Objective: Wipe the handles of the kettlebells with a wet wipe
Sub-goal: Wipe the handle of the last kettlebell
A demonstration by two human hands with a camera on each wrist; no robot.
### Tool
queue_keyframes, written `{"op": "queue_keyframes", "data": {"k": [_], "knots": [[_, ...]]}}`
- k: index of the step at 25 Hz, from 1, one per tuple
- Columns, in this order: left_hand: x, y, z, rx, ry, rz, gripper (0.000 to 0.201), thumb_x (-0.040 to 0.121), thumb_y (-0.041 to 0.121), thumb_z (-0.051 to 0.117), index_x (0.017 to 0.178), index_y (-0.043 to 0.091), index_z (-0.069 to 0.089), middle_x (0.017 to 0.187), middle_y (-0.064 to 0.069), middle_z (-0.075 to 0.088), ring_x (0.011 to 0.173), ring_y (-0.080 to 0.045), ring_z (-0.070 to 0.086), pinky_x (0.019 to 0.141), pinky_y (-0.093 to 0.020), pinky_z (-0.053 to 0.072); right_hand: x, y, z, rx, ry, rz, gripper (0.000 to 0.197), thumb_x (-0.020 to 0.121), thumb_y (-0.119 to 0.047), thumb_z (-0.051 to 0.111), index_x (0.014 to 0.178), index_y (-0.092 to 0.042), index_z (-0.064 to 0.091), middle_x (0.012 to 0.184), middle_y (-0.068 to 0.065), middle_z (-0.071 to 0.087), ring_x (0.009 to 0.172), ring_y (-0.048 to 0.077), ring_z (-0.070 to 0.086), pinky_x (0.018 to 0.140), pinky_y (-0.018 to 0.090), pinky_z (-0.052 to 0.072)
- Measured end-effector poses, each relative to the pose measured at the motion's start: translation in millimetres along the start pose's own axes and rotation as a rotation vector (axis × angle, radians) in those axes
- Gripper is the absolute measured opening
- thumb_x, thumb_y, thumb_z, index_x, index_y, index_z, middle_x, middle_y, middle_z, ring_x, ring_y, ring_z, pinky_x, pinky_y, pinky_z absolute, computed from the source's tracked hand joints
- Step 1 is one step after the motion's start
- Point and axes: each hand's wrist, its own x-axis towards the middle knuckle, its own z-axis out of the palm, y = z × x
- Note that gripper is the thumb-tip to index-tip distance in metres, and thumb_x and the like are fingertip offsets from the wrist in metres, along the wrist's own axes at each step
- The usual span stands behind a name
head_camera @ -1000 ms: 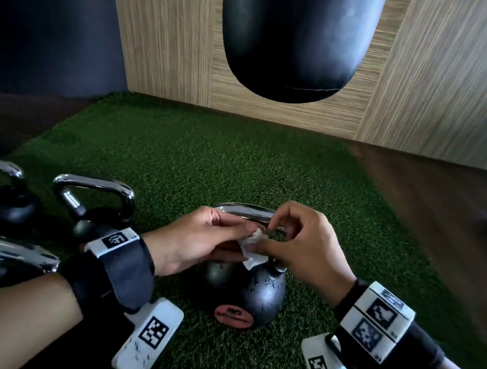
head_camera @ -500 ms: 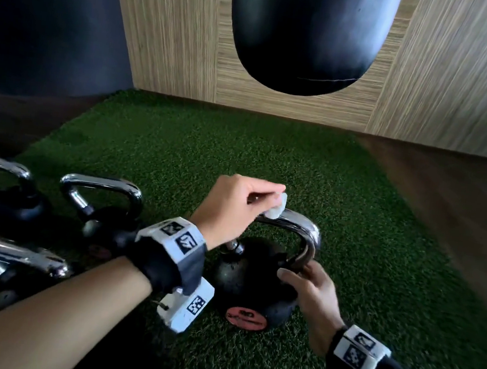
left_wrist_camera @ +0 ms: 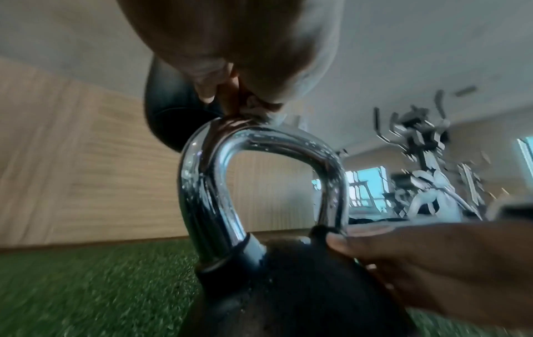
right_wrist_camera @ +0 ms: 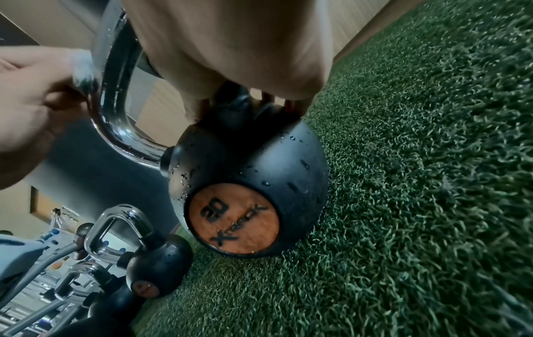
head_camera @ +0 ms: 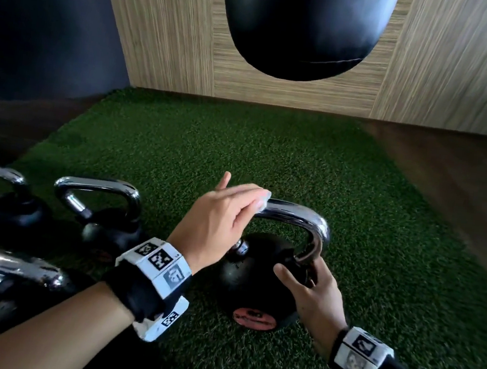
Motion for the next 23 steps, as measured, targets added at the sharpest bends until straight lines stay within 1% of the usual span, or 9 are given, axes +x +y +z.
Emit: {"op": "queue_keyframes", "data": {"k": [2,4,7,9,15,17,19,21,23], "knots": [[-9.8,4.7,4.2,0.034,0.014,0.045,0.029,0.104,0.015,0.055,0.13,0.013,0.067,0.132,0.006,0.068,0.112,-0.006,0.068,0.121,-0.045,0.033,1.9,1.1,-0.9,-0.004,0.003,0.014,0.047,0.066,-0.065,0.08,0.106,-0.045,0.064,0.094,-0.024,0.073,0.084,-0.007,0.068,0.066,0.016,0.053],[-17.0,1.2,4.7,-0.022,0.079,-0.025,0.029,0.104,0.013,0.055,0.13,0.015,0.067,0.132,0.009,0.067,0.118,-0.002,0.065,0.119,-0.043,0.037,2.8,2.2,-2.4,0.02,-0.029,0.017,0.056,0.062,-0.069,0.079,0.11,-0.045,0.063,0.098,-0.022,0.074,0.09,-0.004,0.069,0.07,0.021,0.055],[-21.2,-18.3,0.4,-0.08,0.17,-0.241,0.026,0.103,0.011,0.053,0.121,0.014,0.072,0.119,0.007,0.074,0.107,-0.005,0.07,0.1,-0.023,0.051,5.7,1.8,-4.8,0.067,-0.084,0.011,0.066,0.061,-0.07,0.081,0.119,-0.046,0.061,0.108,-0.02,0.072,0.101,0.0,0.068,0.079,0.027,0.059],[-22.9,-30.9,-0.1,-0.116,0.137,-0.366,0.028,0.104,0.012,0.05,0.12,0.014,0.072,0.114,0.004,0.076,0.102,-0.012,0.072,0.087,-0.013,0.049,7.0,4.0,-4.9,0.087,-0.087,0.01,0.066,0.061,-0.07,0.082,0.118,-0.044,0.062,0.109,-0.017,0.073,0.104,0.006,0.068,0.085,0.036,0.06],[-43.9,-34.1,11.1,-0.306,0.247,-0.417,0.029,0.105,0.012,0.05,0.125,0.012,0.07,0.119,0.008,0.073,0.109,0.004,0.066,0.092,-0.007,0.048,18.0,1.4,-9.4,0.076,-0.143,0.029,0.064,0.054,-0.065,0.088,0.109,-0.039,0.068,0.104,-0.013,0.076,0.1,0.009,0.072,0.088,0.042,0.061],[-49.9,-40.4,22.4,-0.368,0.276,-0.525,0.028,0.104,0.012,0.05,0.122,0.012,0.072,0.102,0.005,0.078,0.09,0.0,0.069,0.079,-0.015,0.054,30.8,-3.3,-17.3,0.089,-0.216,0.049,0.064,0.05,-0.06,0.091,0.107,-0.038,0.071,0.105,-0.009,0.077,0.103,0.012,0.072,0.093,0.045,0.058],[-61.2,-41.4,35.6,-0.485,0.262,-0.688,0.025,0.103,0.013,0.052,0.111,0.015,0.076,0.083,-0.007,0.07,0.064,0.0,0.063,0.058,-0.013,0.046,37.0,-8.1,-21.9,0.059,-0.257,0.042,0.064,0.05,-0.06,0.09,0.108,-0.04,0.072,0.105,-0.009,0.077,0.105,0.012,0.071,0.097,0.045,0.057],[-77.3,-39.3,46.1,-0.544,0.198,-0.748,0.025,0.102,0.015,0.055,0.099,0.028,0.076,0.086,0.004,0.075,0.073,0.005,0.068,0.065,-0.009,0.048,37.0,-8.8,-22.2,0.024,-0.266,0.01,0.064,0.051,-0.062,0.089,0.109,-0.042,0.071,0.104,-0.013,0.077,0.102,0.009,0.072,0.096,0.042,0.057],[-88.6,-41.2,50.8,-0.557,0.092,-0.722,0.024,0.102,0.019,0.056,0.102,0.031,0.076,0.098,0.016,0.078,0.095,0.001,0.071,0.085,-0.02,0.054,37.1,-10.5,-22.8,-0.001,-0.255,-0.014,0.062,0.051,-0.061,0.09,0.108,-0.043,0.072,0.101,-0.016,0.077,0.097,0.003,0.072,0.092,0.038,0.059]]}}
